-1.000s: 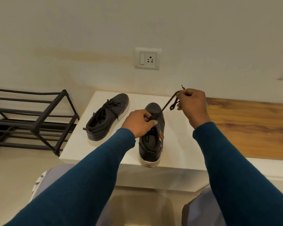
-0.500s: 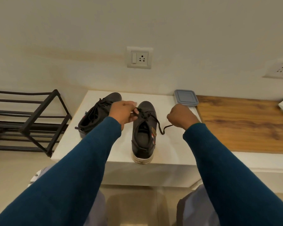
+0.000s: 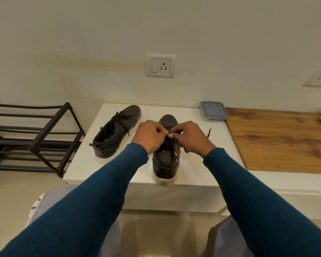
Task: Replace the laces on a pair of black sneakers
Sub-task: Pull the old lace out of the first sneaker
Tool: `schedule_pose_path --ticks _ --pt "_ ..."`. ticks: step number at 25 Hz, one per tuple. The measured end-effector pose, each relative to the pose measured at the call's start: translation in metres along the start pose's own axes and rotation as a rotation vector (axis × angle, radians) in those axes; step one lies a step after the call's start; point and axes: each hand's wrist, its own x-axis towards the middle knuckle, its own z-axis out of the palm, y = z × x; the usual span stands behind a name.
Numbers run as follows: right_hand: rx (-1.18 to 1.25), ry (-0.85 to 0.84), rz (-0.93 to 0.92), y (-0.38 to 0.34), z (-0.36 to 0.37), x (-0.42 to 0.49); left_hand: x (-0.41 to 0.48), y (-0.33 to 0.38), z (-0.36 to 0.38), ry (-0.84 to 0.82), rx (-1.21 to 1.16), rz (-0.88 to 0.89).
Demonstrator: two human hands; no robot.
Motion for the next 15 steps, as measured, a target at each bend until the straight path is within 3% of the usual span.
schedule_pose_path --ticks 5,9,12,15 --pt "-0.006 0.054 -0.028 -0.002 0.007 0.004 0.008 -0.008 -0.002 -0.078 -0.038 -0.041" --pt "-0.196 -0.065 -0.154 -0.001 0.008 0.008 0.009 -0.008 0.002 -0.086 0.052 0.019" --pt "-0.277 0.013 -0.120 -0.002 0.001 0.008 0.009 -0.009 0.002 -0.073 0.066 0.041" --pt "-0.352 -0.025 -0.160 -0.003 -0.007 0.009 0.008 -0.008 0.006 -0.056 0.111 0.029"
